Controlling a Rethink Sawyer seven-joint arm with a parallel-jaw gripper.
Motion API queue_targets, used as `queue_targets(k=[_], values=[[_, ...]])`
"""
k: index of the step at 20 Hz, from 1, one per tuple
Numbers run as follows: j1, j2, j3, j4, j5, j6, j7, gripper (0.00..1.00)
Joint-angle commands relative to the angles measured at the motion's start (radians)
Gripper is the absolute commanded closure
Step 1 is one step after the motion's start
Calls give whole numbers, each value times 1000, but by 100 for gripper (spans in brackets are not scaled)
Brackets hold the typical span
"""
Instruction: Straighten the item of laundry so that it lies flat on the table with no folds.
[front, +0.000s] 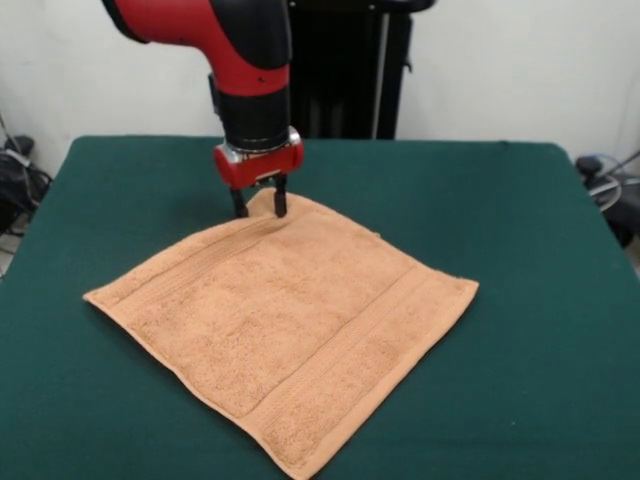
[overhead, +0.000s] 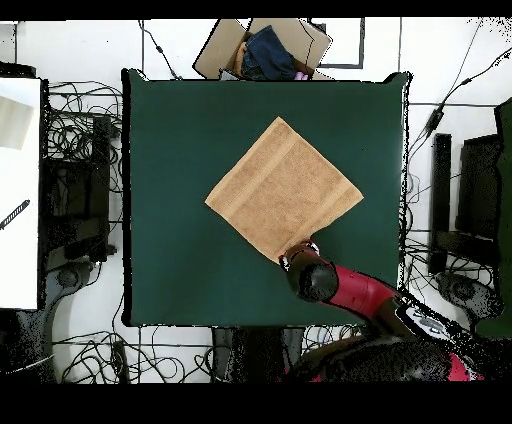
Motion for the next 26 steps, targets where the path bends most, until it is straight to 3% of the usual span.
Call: queue_targets(k=[1, 14, 19, 26], values=[[-19, 45, 13, 26, -42, -7, 191, 0], [3, -125, -58, 152, -47, 101, 169, 0], [22, -153, -89, 167, -57, 117, 158, 0], [-11, -140, -2, 172, -10, 67, 203, 0]])
